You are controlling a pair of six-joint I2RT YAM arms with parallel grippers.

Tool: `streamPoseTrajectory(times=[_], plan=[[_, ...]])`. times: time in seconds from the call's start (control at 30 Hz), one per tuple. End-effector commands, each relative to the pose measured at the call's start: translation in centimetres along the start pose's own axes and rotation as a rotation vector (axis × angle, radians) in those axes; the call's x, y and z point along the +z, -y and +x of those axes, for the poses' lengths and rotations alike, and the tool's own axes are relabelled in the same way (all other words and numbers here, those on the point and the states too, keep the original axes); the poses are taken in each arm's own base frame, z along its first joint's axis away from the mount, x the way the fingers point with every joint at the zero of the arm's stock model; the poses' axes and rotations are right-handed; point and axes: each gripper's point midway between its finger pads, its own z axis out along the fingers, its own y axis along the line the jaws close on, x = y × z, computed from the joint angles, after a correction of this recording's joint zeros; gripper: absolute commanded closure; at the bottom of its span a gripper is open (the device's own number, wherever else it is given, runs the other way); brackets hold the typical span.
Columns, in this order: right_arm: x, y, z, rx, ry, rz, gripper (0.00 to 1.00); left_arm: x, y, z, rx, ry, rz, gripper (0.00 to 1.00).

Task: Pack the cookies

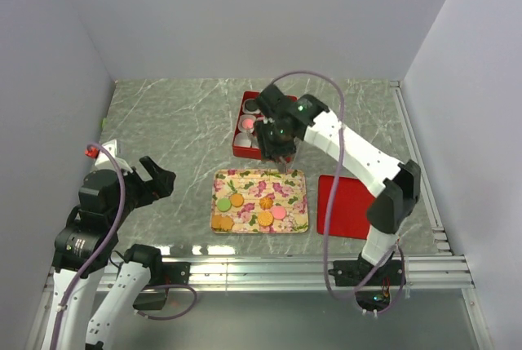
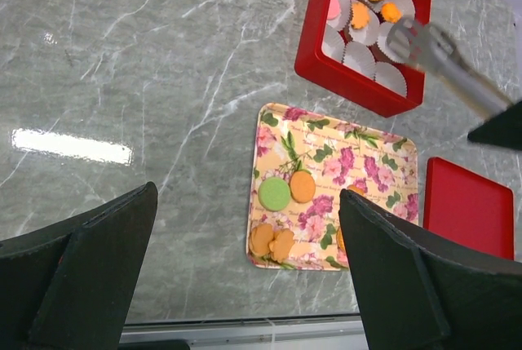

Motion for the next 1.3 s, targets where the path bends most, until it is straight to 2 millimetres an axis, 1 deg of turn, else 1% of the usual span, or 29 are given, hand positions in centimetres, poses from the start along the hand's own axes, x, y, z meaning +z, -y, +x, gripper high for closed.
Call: streamPoseTrajectory(times=[0.0,0.03,0.07,0.1,0.13,0.17,0.2,0.23,0.3,0.33,0.4,0.43,0.67,0.8,0.9,0.97,1.13,1.27], plan=[[-2.3,-2.7,2.1,0.000,0.051,-0.062,0.47,0.1,0.7,-0.5,0.022,0.025,0.040,0.00],[-1.6,-2.5,3.7,-0.006,0.019,-0.048,0.47,0.2,0.8,-0.5,0.023,0.021,0.041,0.01],[-1.5,-2.6,4.5,-0.009,0.014,-0.048,0.47,0.2,0.8,-0.4,0.024,0.018,0.042,0.01],[-2.1,-3.2,5.7,-0.023,0.017,-0.065,0.47,0.2,0.9,-0.4,0.026,0.018,0.046,0.01],[-1.3,-2.7,7.5,-0.016,-0.021,-0.044,0.47,0.2,0.9,-0.3,0.026,0.014,0.046,0.01],[-1.2,-2.8,8.4,-0.021,-0.028,-0.047,0.47,0.2,0.9,-0.3,0.027,0.015,0.048,0.01],[-1.6,-2.9,9.1,-0.005,-0.025,-0.056,0.47,0.2,1.0,-0.3,0.028,0.013,0.051,0.01],[-1.1,-2.7,10.9,-0.024,-0.057,-0.043,0.47,0.2,1.0,-0.2,0.031,0.009,0.055,0.01],[-1.1,-2.8,12.3,-0.013,-0.068,-0.057,0.47,0.1,1.1,-0.2,0.032,0.009,0.056,0.00],[-0.7,-2.7,13.8,-0.026,-0.096,-0.047,0.47,0.1,1.1,-0.1,0.035,0.003,0.059,0.01],[-0.4,-2.5,15.1,-0.028,-0.114,-0.033,0.47,0.1,1.2,-0.1,0.036,0.005,0.063,0.01],[-0.5,-2.7,15.8,-0.043,-0.123,-0.032,0.47,0.1,1.3,-0.1,0.038,0.003,0.066,0.01],[-0.1,-3.0,18.2,-0.069,-0.159,0.002,0.47,-0.1,1.3,-0.1,0.037,0.010,0.071,0.01],[0.5,-2.5,19.4,-0.067,-0.185,0.024,0.46,-0.3,1.3,-0.1,0.036,0.018,0.074,0.01],[0.9,-1.9,19.7,-0.059,-0.188,0.049,0.46,-0.5,1.3,-0.2,0.034,0.027,0.080,0.01],[0.8,-1.6,19.6,-0.055,-0.178,0.062,0.46,-0.6,1.3,-0.3,0.034,0.030,0.078,0.00],[0.8,-1.7,19.5,-0.060,-0.182,0.062,0.46,-0.5,1.3,-0.3,0.035,0.027,0.080,0.01],[0.6,-2.1,19.6,-0.061,-0.188,0.049,0.46,-0.5,1.3,-0.2,0.037,0.025,0.080,0.01]])
